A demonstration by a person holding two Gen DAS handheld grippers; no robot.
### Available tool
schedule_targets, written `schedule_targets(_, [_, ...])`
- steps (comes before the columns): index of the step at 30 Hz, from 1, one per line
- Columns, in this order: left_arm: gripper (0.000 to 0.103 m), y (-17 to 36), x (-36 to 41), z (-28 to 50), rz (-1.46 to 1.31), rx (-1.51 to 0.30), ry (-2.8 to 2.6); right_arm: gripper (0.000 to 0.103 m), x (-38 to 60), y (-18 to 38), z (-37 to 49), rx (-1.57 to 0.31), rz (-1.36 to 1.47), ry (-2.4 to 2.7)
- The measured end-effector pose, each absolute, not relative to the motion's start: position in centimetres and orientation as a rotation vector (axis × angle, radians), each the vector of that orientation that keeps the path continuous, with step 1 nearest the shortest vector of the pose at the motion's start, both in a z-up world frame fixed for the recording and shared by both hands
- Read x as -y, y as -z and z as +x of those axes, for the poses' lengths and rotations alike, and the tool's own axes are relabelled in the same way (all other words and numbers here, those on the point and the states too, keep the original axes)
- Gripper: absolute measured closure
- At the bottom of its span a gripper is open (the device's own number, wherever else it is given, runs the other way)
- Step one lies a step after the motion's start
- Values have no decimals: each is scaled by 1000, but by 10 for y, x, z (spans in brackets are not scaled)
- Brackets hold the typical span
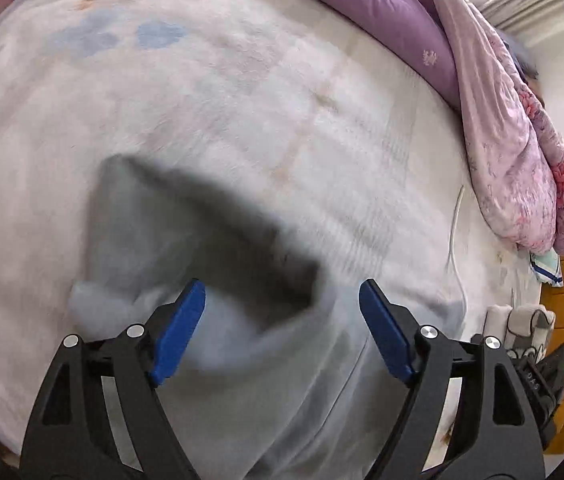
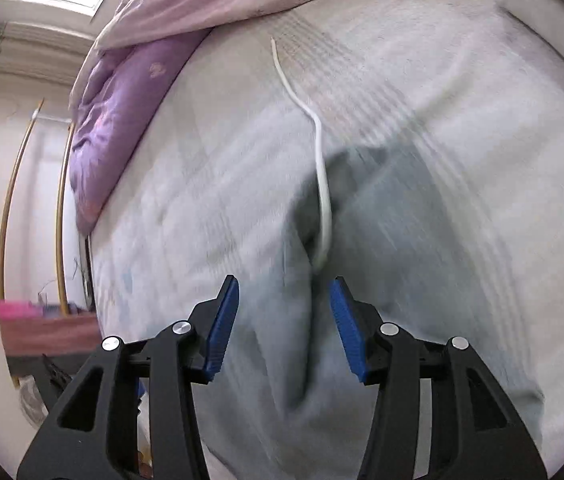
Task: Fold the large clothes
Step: 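Grasp the folded hoodie edge with both grippers and fold it over again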
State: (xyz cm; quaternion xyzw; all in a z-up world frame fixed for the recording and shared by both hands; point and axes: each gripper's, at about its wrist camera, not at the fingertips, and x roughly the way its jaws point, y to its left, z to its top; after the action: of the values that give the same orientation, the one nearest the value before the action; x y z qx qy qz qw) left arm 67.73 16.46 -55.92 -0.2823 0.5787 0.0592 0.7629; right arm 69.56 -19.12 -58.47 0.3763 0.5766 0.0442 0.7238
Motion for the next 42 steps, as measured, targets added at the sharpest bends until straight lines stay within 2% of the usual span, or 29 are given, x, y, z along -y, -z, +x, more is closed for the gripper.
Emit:
schedule_targets(6, [23, 596, -162, 717, -569, -1348, -188, 56, 185, 620, 730, -1350, 873, -63])
schedule_targets(7, [25, 603, -162, 721, -554, -1381, -195, 60, 187, 623, 732, -1341, 896, -75])
schedule_targets(8, [40, 612, -162, 723, -525, -1417, -213, 64, 188, 623, 734, -1325, 901, -102])
schedule_targets(9, [53, 617, -164, 722, -506, -1440, -228, 80, 189, 619, 734, -1313, 893, -123])
schedule_targets(10, [83, 622, -167, 721, -510, -1462, -229, 94, 190, 617, 736, -1300, 876, -132])
schedule_targets(11, [88, 625, -171, 716, -548, -1470, -217, 94, 191, 616, 737, -1294, 875, -141])
schedule_targets(14, [91, 609, -179, 698, -606, -1391, -188, 95, 198, 605, 733, -1258, 885, -200])
schedule_targets(20, [92, 539, -184, 633, -672, -1184, -128, 95, 206, 560, 697, -1182, 848, -315])
schedule_targets(27, [95, 494, -173, 538, -696, -1120, -112, 95, 216, 510, 619, -1162, 796, -402])
schedule_targets(34, [96, 500, -170, 438, -660, -1160, -40, 95, 219, 497, 504, -1157, 783, -333])
schedule_targets(42, [97, 551, -166, 347, -605, -1335, -33, 95, 221, 539, 379, -1257, 902, -154])
